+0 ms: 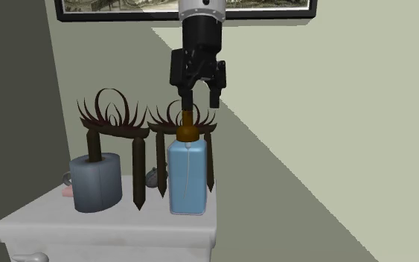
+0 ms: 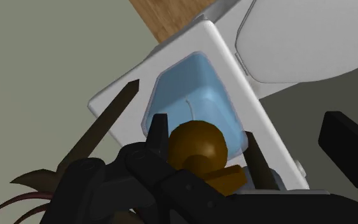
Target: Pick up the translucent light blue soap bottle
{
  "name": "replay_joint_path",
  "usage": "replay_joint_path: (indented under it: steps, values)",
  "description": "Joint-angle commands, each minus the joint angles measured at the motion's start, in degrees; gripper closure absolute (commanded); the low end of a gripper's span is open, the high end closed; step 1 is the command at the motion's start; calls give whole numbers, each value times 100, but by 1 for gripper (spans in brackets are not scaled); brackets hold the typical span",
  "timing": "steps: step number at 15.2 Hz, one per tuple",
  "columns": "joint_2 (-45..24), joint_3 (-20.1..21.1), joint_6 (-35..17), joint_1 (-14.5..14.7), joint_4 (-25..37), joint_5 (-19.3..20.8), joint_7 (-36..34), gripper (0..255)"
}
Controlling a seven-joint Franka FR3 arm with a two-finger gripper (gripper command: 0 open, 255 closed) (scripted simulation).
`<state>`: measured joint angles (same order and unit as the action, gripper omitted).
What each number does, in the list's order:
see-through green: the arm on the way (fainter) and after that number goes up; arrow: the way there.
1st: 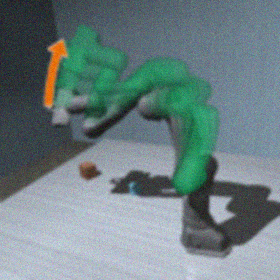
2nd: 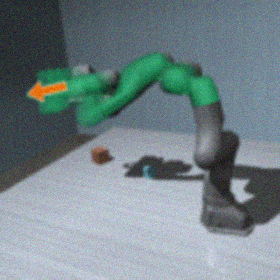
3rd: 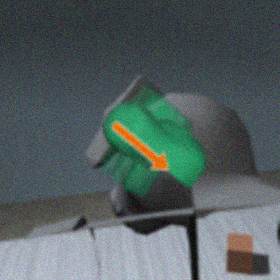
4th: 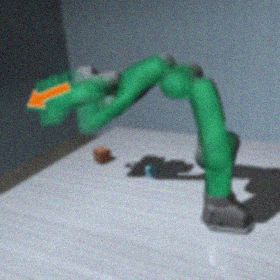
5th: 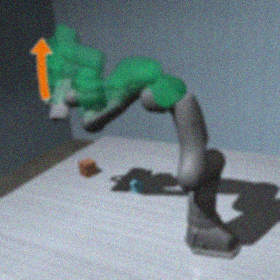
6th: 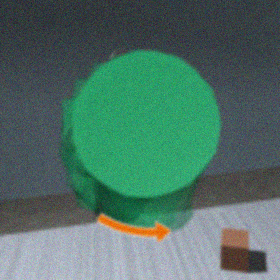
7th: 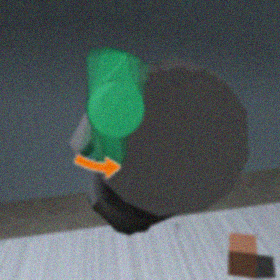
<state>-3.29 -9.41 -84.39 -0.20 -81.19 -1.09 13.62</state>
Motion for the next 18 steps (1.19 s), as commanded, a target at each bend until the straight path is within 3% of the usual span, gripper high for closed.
replay_joint_path:
  steps: [1, 3, 4, 11, 13, 14, 18]
  values:
    - [-598, -30, 261, -49, 852, -90, 74, 0]
    - [-1299, -57, 621, -147, 1903, -205, 154, 0]
    - [-1417, -54, 688, -170, 2087, -224, 164, 0]
    - [-1027, -39, -109, -96, 904, -148, 144, 0]
    - [-1026, -39, -110, -96, 903, -148, 144, 0]
    - [-1026, -41, -96, -100, 916, -148, 150, 255]
    - [-1024, -39, -96, -96, 915, -148, 145, 255]
